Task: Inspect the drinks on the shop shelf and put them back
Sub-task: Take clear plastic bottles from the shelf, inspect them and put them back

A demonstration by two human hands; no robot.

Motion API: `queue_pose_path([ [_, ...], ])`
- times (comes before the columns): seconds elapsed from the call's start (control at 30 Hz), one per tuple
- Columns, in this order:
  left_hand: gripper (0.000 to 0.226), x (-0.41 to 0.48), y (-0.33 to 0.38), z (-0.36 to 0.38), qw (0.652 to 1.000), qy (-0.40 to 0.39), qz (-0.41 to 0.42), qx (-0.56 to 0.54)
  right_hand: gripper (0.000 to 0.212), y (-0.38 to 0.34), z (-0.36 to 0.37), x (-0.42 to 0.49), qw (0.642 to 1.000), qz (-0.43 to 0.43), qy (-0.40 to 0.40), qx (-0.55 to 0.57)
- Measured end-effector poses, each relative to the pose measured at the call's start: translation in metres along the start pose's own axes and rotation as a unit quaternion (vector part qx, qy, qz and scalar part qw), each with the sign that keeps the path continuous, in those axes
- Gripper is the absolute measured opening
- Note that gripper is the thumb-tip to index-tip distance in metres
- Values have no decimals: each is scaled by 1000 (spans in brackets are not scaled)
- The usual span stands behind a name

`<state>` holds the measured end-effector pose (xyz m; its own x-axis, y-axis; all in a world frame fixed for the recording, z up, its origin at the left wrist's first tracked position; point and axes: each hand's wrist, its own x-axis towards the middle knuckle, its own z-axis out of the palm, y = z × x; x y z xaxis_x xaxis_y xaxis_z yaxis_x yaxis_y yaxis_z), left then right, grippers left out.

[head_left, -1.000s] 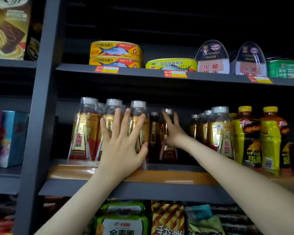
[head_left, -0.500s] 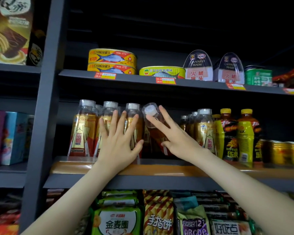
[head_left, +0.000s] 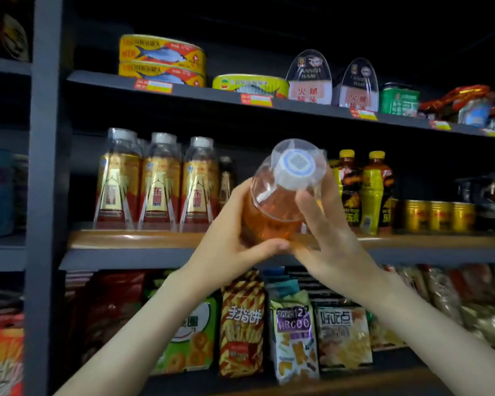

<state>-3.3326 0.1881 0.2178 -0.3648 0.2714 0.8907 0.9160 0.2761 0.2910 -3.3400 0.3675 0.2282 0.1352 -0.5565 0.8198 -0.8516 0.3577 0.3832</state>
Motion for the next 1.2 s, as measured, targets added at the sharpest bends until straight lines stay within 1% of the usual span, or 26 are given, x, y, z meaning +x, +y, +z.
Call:
queue_pose_path([
  [0.03, 70, -13, -2, 6, 1000, -10, -17, 9, 108, -6, -2, -14, 999, 19, -30, 12],
  [0.07, 69, -27, -5, 13, 999, -14, -32, 21, 108, -13, -5, -29, 995, 61, -66, 51],
  [0.1, 68, -41, -6, 22, 998, -16, -45, 31, 107, -21, -9, -42, 981, 129, -93, 113],
  [0.17, 68, -68, -3, 40, 997, -22, -64, 47, 107, -37, -17, -67, 923, 282, -104, 239],
  [0.2, 68, -80, -1, 50, 996, -28, -72, 51, 105, -44, -21, -78, 894, 339, -104, 273],
  [0.23, 68, -91, 2, 60, 995, -34, -82, 53, 103, -50, -23, -91, 874, 374, -101, 294],
  [0.33, 68, -112, 14, 87, 991, -51, -94, 83, 93, -66, -30, -118, 823, 431, -76, 363],
  [0.4, 68, -123, 21, 105, 988, -63, -97, 106, 87, -73, -35, -133, 806, 457, -56, 372],
  [0.43, 71, -129, 24, 116, 985, -65, -109, 116, 79, -74, -36, -142, 799, 468, -44, 375],
  [0.47, 74, -135, 27, 127, 982, -68, -127, 125, 70, -76, -39, -153, 794, 475, -31, 377],
  [0.53, 75, -148, 35, 152, 974, -72, -177, 122, 61, -77, -43, -182, 781, 498, -3, 376],
  [0.57, 73, -155, 40, 166, 968, -79, -216, 105, 59, -77, -47, -195, 765, 514, 12, 388],
  [0.6, 73, -162, 47, 181, 958, -87, -260, 81, 56, -77, -51, -210, 741, 531, 28, 410],
  [0.67, 75, -176, 60, 212, 931, -114, -344, 36, 40, -77, -60, -240, 690, 568, 35, 447],
  [0.7, 75, -183, 66, 227, 918, -130, -375, 29, 31, -78, -66, -253, 665, 587, 29, 460],
  [0.73, 72, -190, 71, 241, 903, -142, -405, 24, 27, -80, -71, -263, 641, 607, 16, 470],
  [0.83, 64, -203, 83, 276, 854, -135, -503, -25, 47, -77, -83, -298, 563, 668, -57, 484],
  [0.93, 54, -214, 95, 296, 781, -105, -600, -141, 56, -75, -85, -322, 476, 716, -118, 498],
  [0.97, 52, -217, 99, 299, 752, -87, -626, -187, 66, -75, -84, -328, 457, 732, -147, 484],
  [1.03, 54, -218, 106, 302, 686, -52, -675, -266, 90, -75, -78, -340, 435, 748, -213, 453],
  [1.07, 59, -218, 107, 303, 650, -37, -699, -295, 96, -77, -77, -344, 427, 747, -236, 452],
  [1.1, 61, -216, 109, 303, 617, -24, -719, -319, 102, -78, -76, -348, 417, 747, -247, 455],
  [1.13, 59, -214, 109, 302, 592, -13, -733, -335, 108, -80, -75, -352, 413, 747, -249, 457],
  [1.17, 58, -212, 108, 302, 573, -3, -743, -345, 108, -81, -74, -356, 413, 748, -246, 457],
  [1.2, 57, -211, 105, 301, 567, 2, -749, -342, 97, -81, -72, -356, 423, 746, -237, 456],
])
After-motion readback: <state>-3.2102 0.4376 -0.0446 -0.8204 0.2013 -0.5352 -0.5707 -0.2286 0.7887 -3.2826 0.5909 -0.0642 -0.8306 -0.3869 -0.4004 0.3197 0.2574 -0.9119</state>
